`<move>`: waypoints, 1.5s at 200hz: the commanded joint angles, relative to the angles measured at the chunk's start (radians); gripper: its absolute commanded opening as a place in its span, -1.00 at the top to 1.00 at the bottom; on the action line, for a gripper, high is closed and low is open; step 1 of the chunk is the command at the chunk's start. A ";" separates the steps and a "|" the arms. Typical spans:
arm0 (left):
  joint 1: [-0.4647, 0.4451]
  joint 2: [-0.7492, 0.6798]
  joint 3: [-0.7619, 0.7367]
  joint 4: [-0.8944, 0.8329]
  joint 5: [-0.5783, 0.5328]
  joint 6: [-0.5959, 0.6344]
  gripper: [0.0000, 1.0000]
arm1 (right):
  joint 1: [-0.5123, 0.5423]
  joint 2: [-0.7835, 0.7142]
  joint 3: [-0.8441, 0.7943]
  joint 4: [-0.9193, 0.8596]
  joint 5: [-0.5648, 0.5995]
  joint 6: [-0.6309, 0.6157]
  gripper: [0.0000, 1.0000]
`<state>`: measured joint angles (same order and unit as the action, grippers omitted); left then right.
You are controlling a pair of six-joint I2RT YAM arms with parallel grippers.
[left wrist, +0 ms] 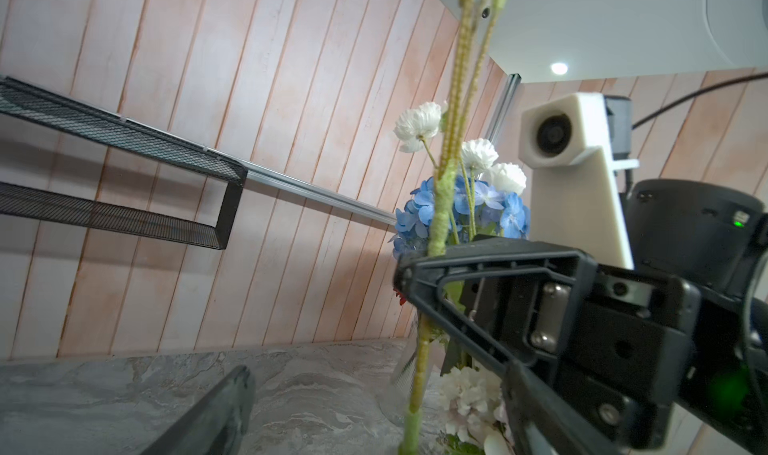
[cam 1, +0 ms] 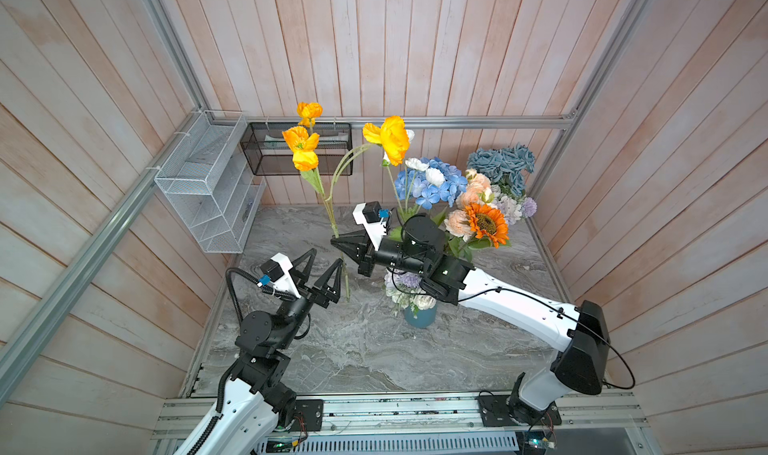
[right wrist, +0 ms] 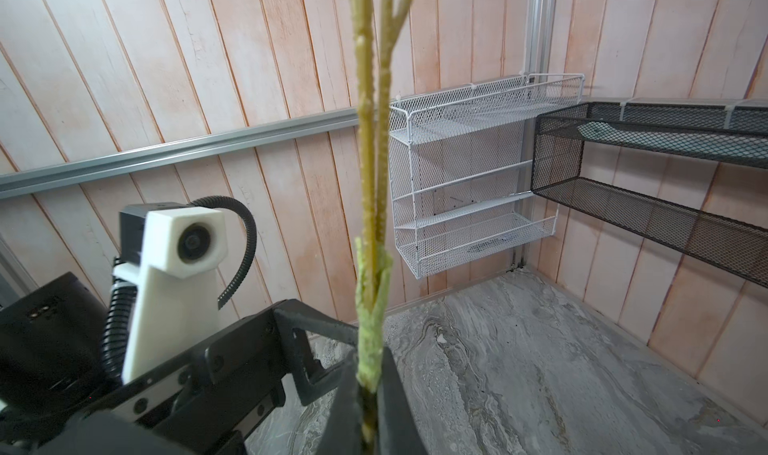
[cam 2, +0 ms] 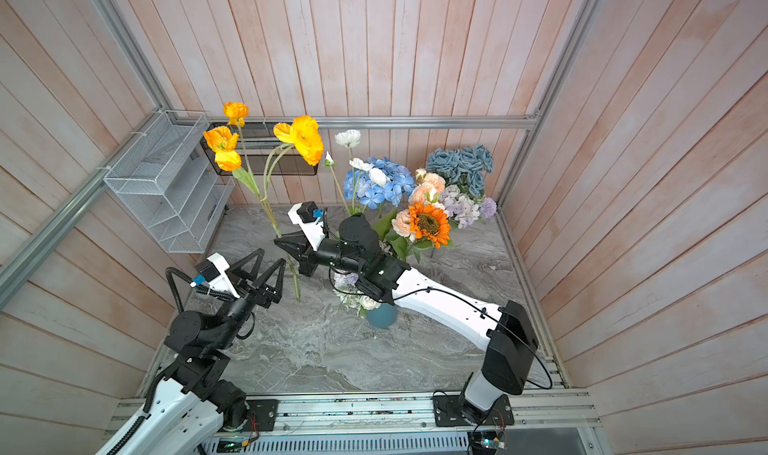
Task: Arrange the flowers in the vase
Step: 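Open left gripper and withdraw it while right gripper holds the poppies raised, then carry the poppies with right gripper to the teal vase while left gripper reaches the vase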
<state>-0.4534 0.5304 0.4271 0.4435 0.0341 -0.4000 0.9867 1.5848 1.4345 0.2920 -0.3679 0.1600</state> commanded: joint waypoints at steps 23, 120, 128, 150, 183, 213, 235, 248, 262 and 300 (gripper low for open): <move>0.019 -0.001 -0.082 -0.071 -0.109 -0.099 -1.00 | -0.004 -0.160 0.013 -0.029 0.000 -0.040 1.00; -0.205 0.255 -0.149 0.053 -0.075 -0.040 -1.00 | -0.006 -0.603 -0.233 -0.147 0.062 -0.048 1.00; -0.252 0.277 -0.149 0.071 -0.096 -0.024 -1.00 | -0.007 -0.643 -0.262 -0.162 0.095 -0.048 1.00; -0.351 0.348 -0.135 0.110 -0.122 0.001 -1.00 | -0.008 -0.740 -0.320 -0.246 0.224 -0.052 1.00; -0.490 0.476 -0.082 0.151 -0.165 0.049 -1.00 | -0.011 -0.859 -0.420 -0.328 0.438 -0.061 1.00; -0.561 0.566 -0.032 0.218 -0.146 0.051 -1.00 | -0.018 -0.923 -0.498 -0.356 0.600 -0.090 1.00; -0.564 0.612 0.018 0.260 -0.109 0.038 -1.00 | -0.025 -0.945 -0.534 -0.348 0.687 -0.120 1.00; -0.564 0.628 0.042 0.291 -0.096 0.035 -1.00 | -0.033 -0.955 -0.549 -0.333 0.732 -0.146 1.00; -0.564 0.642 0.071 0.313 -0.094 0.043 -1.00 | -0.044 -0.966 -0.569 -0.307 0.766 -0.170 1.00; -0.560 0.677 0.140 0.346 -0.120 0.083 -1.00 | -0.116 -0.993 -0.668 -0.139 0.693 -0.190 1.00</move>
<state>-1.0142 1.1885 0.5205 0.7212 -0.0753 -0.3580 0.9119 0.6071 0.8066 0.0189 0.3397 -0.0013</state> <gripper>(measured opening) 0.999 0.056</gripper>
